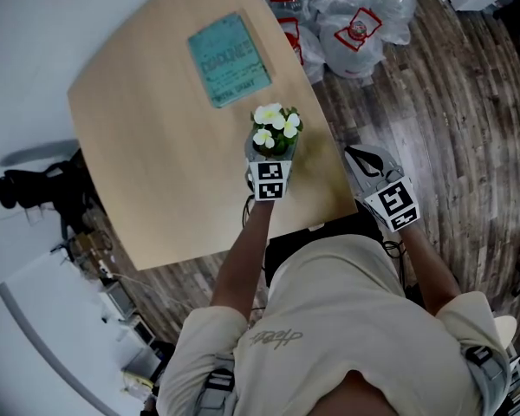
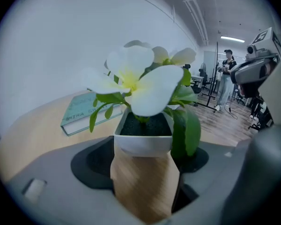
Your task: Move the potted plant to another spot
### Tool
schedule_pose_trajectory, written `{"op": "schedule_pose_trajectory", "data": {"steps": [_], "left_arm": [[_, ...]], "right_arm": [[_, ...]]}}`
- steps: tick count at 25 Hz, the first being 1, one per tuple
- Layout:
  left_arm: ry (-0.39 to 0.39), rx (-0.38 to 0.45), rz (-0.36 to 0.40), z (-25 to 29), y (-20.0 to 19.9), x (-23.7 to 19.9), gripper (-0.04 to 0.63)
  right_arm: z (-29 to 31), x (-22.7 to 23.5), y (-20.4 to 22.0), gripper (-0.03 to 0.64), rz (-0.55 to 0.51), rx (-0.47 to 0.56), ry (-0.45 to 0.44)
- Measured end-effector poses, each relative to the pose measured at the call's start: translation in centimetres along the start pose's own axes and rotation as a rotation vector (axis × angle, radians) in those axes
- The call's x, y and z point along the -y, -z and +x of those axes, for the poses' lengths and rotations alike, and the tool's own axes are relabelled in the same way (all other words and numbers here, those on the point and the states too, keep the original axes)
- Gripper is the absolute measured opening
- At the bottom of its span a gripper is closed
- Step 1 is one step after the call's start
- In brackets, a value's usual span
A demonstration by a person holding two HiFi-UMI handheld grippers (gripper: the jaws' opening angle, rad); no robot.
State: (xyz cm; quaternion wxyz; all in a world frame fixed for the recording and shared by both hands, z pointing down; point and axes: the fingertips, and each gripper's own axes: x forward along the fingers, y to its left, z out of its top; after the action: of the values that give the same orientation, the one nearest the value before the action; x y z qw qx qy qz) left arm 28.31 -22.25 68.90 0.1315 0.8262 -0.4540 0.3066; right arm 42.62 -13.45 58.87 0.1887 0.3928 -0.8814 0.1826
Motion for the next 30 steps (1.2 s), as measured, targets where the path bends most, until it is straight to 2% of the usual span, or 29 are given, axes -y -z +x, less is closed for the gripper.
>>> {"op": "schedule_pose_trajectory", "data": {"steps": [6, 17, 19, 24, 30], "left_arm": [[-0.009, -0.011, 0.019, -2.3, 0.7, 0.3, 0.396], [-0.139, 0.004, -0.124, -10.9, 2.9, -1.4, 0.351], [-0.141, 0.004, -0.138, -11.8, 2.9, -1.5, 0.308], [-0.139, 0.024, -0.112, -13.4, 2.6, -2.1, 0.237], [-0.186, 0.086, -0.123, -16.2, -0.1, -4.0, 0.038]], "right_arm": [[0.7, -1.0, -1.1, 0.003, -0.031, 0.022, -0.044], [1.8, -3.2, -2.6, 0.003, -0.071, 0.051, -0.119], [1.8, -3.5, -2.8, 0.003, -0.073, 0.061, -0.118], [0.9, -4.5, -2.4, 0.003, -0.046, 0.062, -0.108], [0.8, -6.7, -2.6, 0.003, -0.081, 0.051, -0.119]]}}
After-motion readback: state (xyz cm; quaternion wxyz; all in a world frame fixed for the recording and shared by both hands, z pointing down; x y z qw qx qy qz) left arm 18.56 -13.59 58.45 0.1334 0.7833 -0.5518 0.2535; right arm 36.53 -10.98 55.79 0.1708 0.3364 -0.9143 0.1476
